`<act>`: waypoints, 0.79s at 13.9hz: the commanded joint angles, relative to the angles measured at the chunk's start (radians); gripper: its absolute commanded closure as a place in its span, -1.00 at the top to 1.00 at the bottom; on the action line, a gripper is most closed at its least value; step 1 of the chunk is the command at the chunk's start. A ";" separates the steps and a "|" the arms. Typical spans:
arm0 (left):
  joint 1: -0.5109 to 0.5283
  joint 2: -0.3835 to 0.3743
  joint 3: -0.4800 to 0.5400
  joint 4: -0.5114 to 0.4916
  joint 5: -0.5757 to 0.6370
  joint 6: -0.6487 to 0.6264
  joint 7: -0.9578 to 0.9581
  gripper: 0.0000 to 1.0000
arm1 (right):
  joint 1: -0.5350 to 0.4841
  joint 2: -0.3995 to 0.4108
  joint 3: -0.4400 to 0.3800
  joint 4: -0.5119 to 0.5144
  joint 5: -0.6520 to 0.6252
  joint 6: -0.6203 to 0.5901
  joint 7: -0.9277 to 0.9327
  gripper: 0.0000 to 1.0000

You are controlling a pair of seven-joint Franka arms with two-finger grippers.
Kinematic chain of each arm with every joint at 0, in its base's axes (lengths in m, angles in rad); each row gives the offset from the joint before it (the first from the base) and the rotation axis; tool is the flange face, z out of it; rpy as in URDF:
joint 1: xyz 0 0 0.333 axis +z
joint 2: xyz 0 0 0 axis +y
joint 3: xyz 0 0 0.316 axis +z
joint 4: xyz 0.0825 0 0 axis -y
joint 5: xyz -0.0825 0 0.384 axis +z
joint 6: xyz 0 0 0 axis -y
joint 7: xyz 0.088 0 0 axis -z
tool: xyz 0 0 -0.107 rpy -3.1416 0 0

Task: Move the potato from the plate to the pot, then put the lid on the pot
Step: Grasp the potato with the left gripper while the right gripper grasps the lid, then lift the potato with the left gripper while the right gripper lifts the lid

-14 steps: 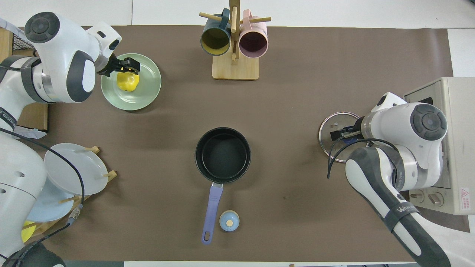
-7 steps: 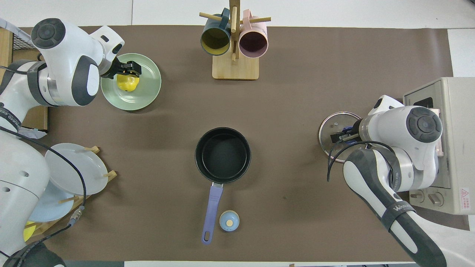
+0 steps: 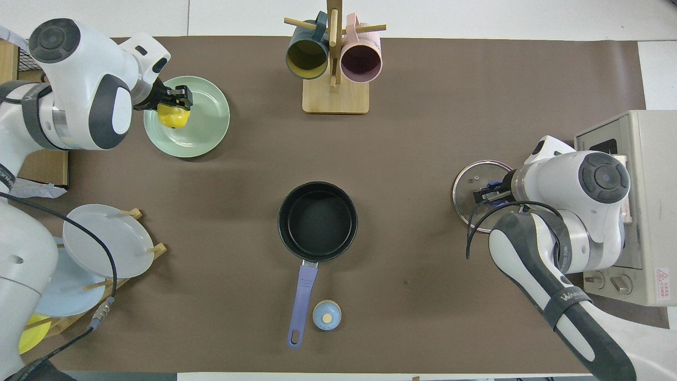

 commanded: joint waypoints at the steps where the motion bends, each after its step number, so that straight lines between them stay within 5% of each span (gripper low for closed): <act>1: -0.016 -0.211 0.002 -0.047 -0.040 -0.206 -0.097 -1.00 | 0.022 0.000 0.007 0.134 0.015 -0.168 -0.024 -0.53; 6: -0.234 -0.481 -0.009 -0.284 -0.073 -0.256 -0.396 -1.00 | 0.120 0.020 0.007 0.409 0.015 -0.455 0.029 -1.00; 9: -0.382 -0.565 -0.009 -0.503 -0.073 -0.033 -0.504 -1.00 | 0.162 0.048 0.007 0.474 0.015 -0.512 0.106 -1.00; 11: -0.472 -0.529 -0.007 -0.562 -0.073 0.099 -0.576 -1.00 | 0.162 0.051 0.007 0.474 0.015 -0.511 0.109 -1.00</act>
